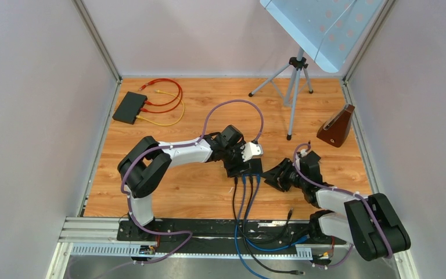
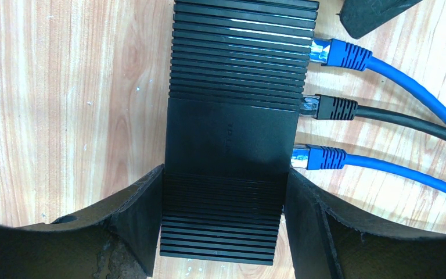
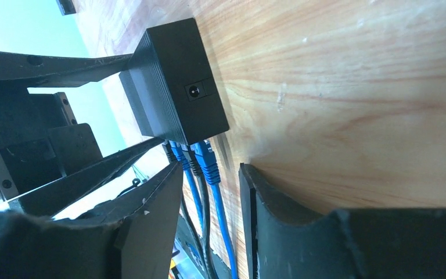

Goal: Pull the plug from the switch port
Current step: Pull the connector from the switch port.

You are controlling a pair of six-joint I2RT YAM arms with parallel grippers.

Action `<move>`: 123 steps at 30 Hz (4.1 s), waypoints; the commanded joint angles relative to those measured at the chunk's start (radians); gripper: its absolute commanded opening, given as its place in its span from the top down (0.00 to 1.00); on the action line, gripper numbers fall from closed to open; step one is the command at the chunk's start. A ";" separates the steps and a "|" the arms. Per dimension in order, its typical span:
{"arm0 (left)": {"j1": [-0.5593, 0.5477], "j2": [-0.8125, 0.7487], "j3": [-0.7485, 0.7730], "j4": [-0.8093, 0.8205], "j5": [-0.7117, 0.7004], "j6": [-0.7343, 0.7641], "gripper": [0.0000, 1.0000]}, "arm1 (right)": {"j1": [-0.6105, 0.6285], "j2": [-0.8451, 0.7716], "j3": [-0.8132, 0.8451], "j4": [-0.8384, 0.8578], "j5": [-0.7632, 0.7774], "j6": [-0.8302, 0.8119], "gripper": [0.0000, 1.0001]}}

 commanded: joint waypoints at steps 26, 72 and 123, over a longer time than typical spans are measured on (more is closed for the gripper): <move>-0.013 0.042 0.038 -0.119 0.007 -0.014 0.36 | 0.007 0.318 -0.023 0.375 -0.022 0.162 0.67; -0.012 0.071 0.029 -0.129 -0.005 -0.013 0.38 | 0.011 0.373 0.021 0.505 -0.167 -0.022 0.57; -0.012 0.083 0.045 -0.150 0.008 -0.019 0.42 | 0.087 0.202 0.001 0.229 0.143 0.286 0.64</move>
